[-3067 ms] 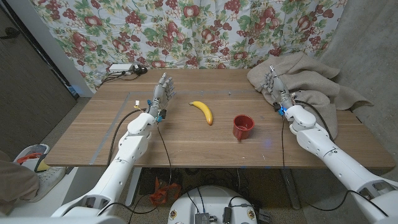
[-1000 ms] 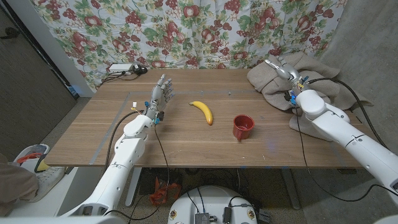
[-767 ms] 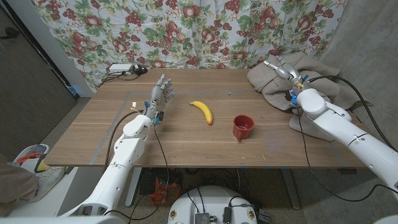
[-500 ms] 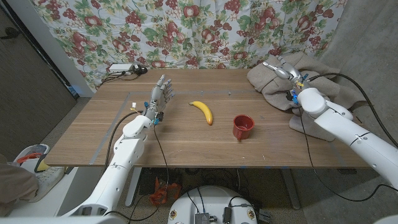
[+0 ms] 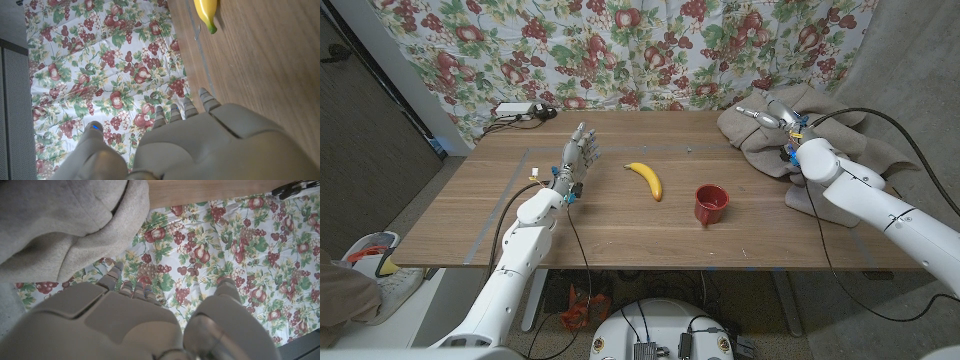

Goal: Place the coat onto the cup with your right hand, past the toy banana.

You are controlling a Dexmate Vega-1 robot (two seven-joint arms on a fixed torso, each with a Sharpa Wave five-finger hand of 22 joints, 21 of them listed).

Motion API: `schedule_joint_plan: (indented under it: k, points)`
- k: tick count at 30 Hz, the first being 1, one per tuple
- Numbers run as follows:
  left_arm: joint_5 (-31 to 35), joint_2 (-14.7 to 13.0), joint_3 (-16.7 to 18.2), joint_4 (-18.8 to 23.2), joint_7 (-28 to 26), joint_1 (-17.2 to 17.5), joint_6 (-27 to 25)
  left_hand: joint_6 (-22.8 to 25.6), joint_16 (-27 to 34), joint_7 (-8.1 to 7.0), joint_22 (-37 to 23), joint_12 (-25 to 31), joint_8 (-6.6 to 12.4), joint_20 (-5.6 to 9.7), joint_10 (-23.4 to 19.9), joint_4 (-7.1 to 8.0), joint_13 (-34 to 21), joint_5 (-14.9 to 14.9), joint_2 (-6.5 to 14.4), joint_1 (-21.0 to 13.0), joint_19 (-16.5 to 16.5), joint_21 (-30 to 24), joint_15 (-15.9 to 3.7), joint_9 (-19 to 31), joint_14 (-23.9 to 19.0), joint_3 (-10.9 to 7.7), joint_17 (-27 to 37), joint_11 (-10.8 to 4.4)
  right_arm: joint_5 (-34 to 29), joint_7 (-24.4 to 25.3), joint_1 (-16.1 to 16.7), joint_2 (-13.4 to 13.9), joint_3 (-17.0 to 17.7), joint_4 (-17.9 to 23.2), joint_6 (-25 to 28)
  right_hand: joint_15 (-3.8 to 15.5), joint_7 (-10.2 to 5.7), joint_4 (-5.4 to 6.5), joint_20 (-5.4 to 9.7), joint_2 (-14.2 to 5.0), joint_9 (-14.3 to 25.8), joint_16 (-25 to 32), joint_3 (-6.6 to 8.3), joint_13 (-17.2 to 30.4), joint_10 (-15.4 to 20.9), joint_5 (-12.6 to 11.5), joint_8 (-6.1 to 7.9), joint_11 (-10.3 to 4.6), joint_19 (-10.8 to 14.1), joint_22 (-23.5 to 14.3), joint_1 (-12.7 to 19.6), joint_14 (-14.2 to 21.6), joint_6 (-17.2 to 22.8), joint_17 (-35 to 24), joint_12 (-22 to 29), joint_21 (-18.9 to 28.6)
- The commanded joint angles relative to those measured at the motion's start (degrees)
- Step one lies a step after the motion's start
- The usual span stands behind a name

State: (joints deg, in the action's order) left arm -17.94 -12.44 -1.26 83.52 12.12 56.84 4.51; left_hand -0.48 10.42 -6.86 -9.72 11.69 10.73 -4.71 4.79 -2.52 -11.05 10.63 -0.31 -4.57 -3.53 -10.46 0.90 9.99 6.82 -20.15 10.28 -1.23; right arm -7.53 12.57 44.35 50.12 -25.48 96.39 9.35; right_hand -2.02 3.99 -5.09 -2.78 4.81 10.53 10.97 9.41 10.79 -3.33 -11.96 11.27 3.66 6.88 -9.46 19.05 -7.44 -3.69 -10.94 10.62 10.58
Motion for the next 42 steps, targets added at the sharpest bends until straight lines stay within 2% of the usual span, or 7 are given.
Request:
schedule_joint_plan:
  k: [1, 3, 5, 7, 17, 31, 42]
  points:
    - [0.08, 0.08, -0.11, 1.0, -0.39, 0.95, -0.43, -0.12, 0.21, -0.03, -0.32, 0.32, 0.07, -0.16, 0.54, -0.32, -0.13, 0.32, 0.39, -0.12, -0.05, -0.52, 0.13, 0.21, 0.42, 0.05, 0.08, 0.23, -4.74, -1.03, -0.81, 0.46, -1.28, 0.73, 2.25, -0.04, -0.33, -0.28, -0.22, 0.01, 0.3, -0.21, 0.14, 0.23, -0.42, 0.18, -0.06, 0.13, -0.41, -0.14, 0.34, -0.66, -0.17, -0.09, 0.11, -0.04]
    - [0.06, -0.01, -0.07, 1.36, -0.4, 1.15, -0.59, -0.14, 0.21, -0.06, -0.32, 0.32, 0.06, -0.16, 0.53, -0.33, -0.13, 0.32, 0.41, -0.12, -0.06, -0.51, 0.13, 0.21, 0.44, 0.05, 0.08, 0.23, -7.06, -1.24, -1.26, 0.78, -2.2, 1.1, 3.84, -0.04, -0.34, -0.3, -0.18, 0.02, 0.3, -0.19, 0.13, 0.23, -0.45, 0.18, -0.05, 0.13, -0.51, -0.14, 0.35, -0.66, -0.16, -0.09, 0.12, -0.07]
    - [0.06, -0.04, -0.06, 1.43, -0.4, 1.19, -0.61, -0.12, 0.21, -0.06, -0.32, 0.34, 0.06, -0.16, 0.49, -0.35, -0.13, 0.32, 0.43, -0.12, -0.07, -0.51, 0.16, 0.21, 0.44, 0.04, 0.08, 0.26, -6.74, -1.17, -1.11, 0.46, -1.95, 0.77, 3.43, 0.01, -0.34, -0.32, -0.18, 0.02, 0.3, -0.19, 0.11, 0.23, -0.55, 0.19, -0.06, 0.08, -0.57, -0.14, 0.37, -0.7, -0.16, -0.09, 0.11, -0.09]
    - [0.11, -0.1, -0.02, 1.61, -0.45, 1.28, -0.6, -0.06, 0.21, -0.11, -0.32, 0.35, 0.08, -0.16, 0.48, -0.36, -0.12, 0.32, 0.49, -0.14, -0.05, -0.52, 0.13, 0.21, 0.43, 0.02, 0.08, 0.27, -10.75, -0.39, -1.5, 0.86, -3.36, 1.3, 5.65, 0.04, -0.34, -0.34, -0.19, 0.03, 0.31, -0.21, 0.09, 0.23, -0.63, 0.19, -0.04, 0.06, -0.79, -0.14, 0.38, -0.83, -0.11, -0.1, 0.11, -0.17]
    - [0.04, -0.56, 0.04, 2.63, -0.16, 1.62, -1.4, -0.02, 0.22, -0.15, -0.32, 0.34, 0.07, -0.14, 0.54, -0.45, -0.12, 0.34, 0.67, -0.21, -0.03, -0.54, 0.12, 0.21, 0.42, -0.07, 0.07, 0.21, -16.47, -0.3, -2.09, 0.91, -4.8, 1.34, 7.13, 0.08, -0.63, -0.41, -0.06, 0.23, 0.32, -0.29, -0.15, 0.23, -1.53, 0.23, -0.08, -0.09, -1.52, -0.14, 0.29, -1.54, -0.17, -0.16, -0.03, -0.3]
    - [-0.16, -0.88, 0.11, 2.96, 0.57, 1.39, -2.17, -0.07, 0.19, -0.11, -0.32, 0.37, 0.02, -0.14, 0.51, -0.6, -0.12, 0.31, 0.7, -0.21, -0.05, -0.54, 0.16, 0.21, 0.51, -0.06, 0.07, 0.25, -25.55, -2.81, -2.77, 1.65, -7.14, 2.25, 11.26, -0.25, -0.66, -0.48, -0.34, 0.52, 0.34, -0.41, -0.46, 0.24, -2.65, 0.2, -0.26, 0.05, -1.66, -0.15, 0.14, -2.49, -0.69, -0.2, -0.19, -0.23]
    - [-0.11, -0.96, 0.54, 4.15, 0.28, 2.4, -2.69, -0.05, 0.22, -0.09, -0.32, 0.37, 0.01, -0.1, 0.54, -0.7, -0.12, 0.3, 0.72, -0.2, -0.04, -0.55, 0.2, 0.21, 0.48, -0.05, 0.07, 0.24, -29.69, -4.74, -4.72, 0.45, -8.57, -0.66, 12.08, -0.41, -1.1, -0.47, -0.89, 0.74, 0.36, -0.41, -0.76, 0.24, -3.38, 0.13, -0.34, -0.09, -2.04, -0.15, -0.1, -3.12, -1.0, -0.25, -0.18, -0.27]
